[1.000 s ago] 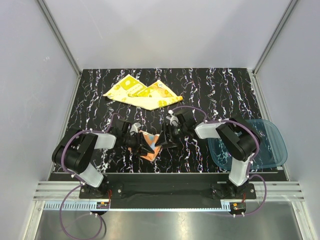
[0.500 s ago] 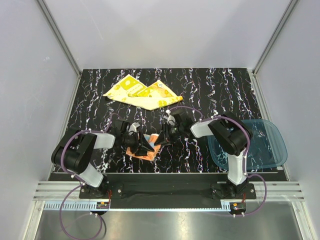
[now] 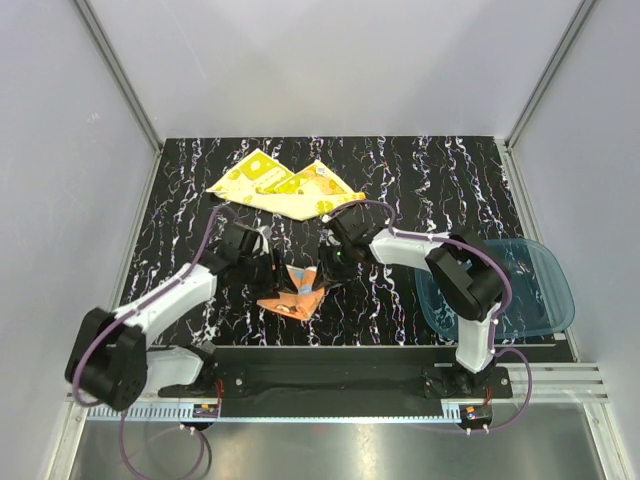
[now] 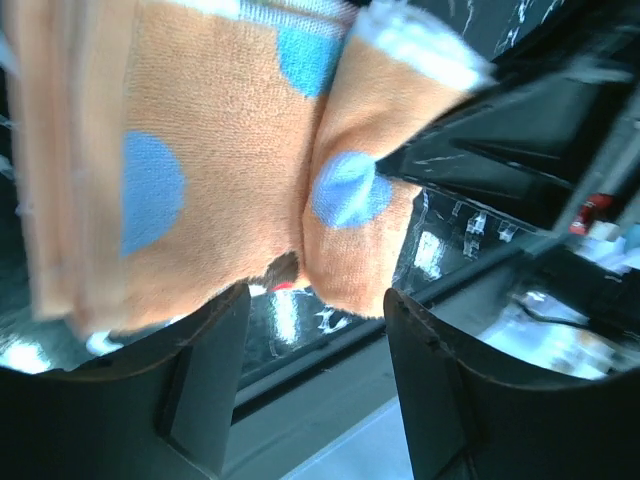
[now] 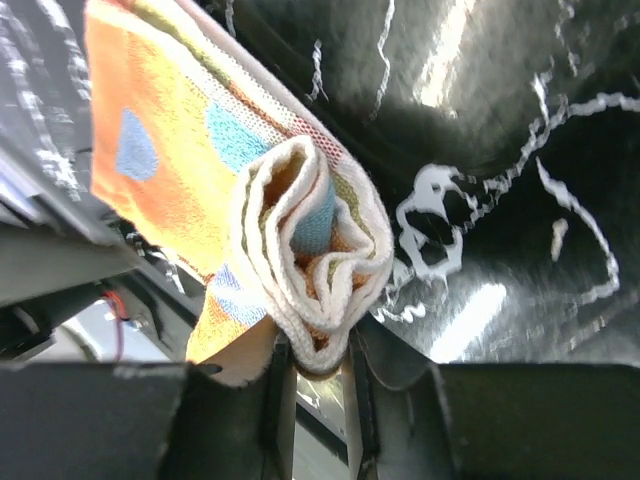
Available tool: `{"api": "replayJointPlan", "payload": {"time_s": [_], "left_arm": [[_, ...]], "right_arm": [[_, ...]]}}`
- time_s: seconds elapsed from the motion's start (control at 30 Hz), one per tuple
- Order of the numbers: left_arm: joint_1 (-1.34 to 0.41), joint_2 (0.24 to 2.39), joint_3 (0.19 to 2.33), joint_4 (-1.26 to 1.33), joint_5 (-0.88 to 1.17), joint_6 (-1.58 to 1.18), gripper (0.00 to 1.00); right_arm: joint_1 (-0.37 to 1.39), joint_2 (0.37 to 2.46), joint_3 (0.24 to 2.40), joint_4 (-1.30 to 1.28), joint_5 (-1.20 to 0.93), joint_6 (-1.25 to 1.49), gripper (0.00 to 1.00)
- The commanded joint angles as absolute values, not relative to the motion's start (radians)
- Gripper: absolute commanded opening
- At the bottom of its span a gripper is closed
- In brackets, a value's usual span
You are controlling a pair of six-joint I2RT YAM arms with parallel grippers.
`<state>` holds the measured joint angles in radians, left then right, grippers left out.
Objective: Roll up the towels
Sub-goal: Roll the towel
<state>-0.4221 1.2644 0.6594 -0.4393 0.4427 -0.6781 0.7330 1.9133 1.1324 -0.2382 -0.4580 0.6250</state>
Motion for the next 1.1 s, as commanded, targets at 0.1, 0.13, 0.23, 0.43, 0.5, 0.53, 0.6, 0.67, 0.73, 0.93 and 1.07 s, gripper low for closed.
{"api": "replayJointPlan", "payload": {"time_s": [0.1, 0.13, 0.23, 0.43, 0.5, 0.53, 0.6, 0.67, 0.73, 0.93, 1.07], "left_arm": [[-0.636, 1.065, 0.770, -0.597, 0.032, -0.612, 0.62], [-0.659, 1.039, 0.767, -0.580, 0.003, -0.609, 0.62], [-0.747, 1.020, 0.749, -0.546, -0.047, -0.609, 0.63], [-0.926, 1.074, 0.749, -0.488, -0.166, -0.617, 0.63], [-0.980, 1.097, 0.759, -0.473, -0.199, -0.620, 0.63], [-0.991, 1.124, 0.765, -0.460, -0.209, -0.623, 0.62], [-1.014, 1.156, 0.779, -0.440, -0.216, -0.624, 0.62], [-1.023, 1.202, 0.790, -0.427, -0.224, -0.624, 0.63], [-1.034, 1.247, 0.792, -0.414, -0.244, -0.623, 0.63], [-1.037, 1.321, 0.764, -0.381, -0.293, -0.620, 0.63], [-1.038, 1.359, 0.744, -0.359, -0.284, -0.620, 0.63]], "right_arm": [[0.793, 1.913, 1.279, -0.532, -0.287, 0.575, 0.24], [0.805, 1.920, 1.311, -0.570, -0.279, 0.575, 0.24], [0.818, 1.948, 1.370, -0.636, -0.249, 0.578, 0.23], [0.824, 1.980, 1.451, -0.704, -0.233, 0.588, 0.23], [0.828, 1.999, 1.469, -0.721, -0.238, 0.587, 0.22], [0.830, 2.003, 1.486, -0.724, -0.238, 0.586, 0.22], [0.834, 2.020, 1.497, -0.727, -0.250, 0.587, 0.21], [0.836, 2.029, 1.509, -0.727, -0.255, 0.587, 0.21], [0.839, 2.037, 1.512, -0.726, -0.261, 0.589, 0.21], [0.838, 2.040, 1.512, -0.715, -0.278, 0.589, 0.20], [0.838, 2.051, 1.528, -0.718, -0.282, 0.588, 0.20]]}}
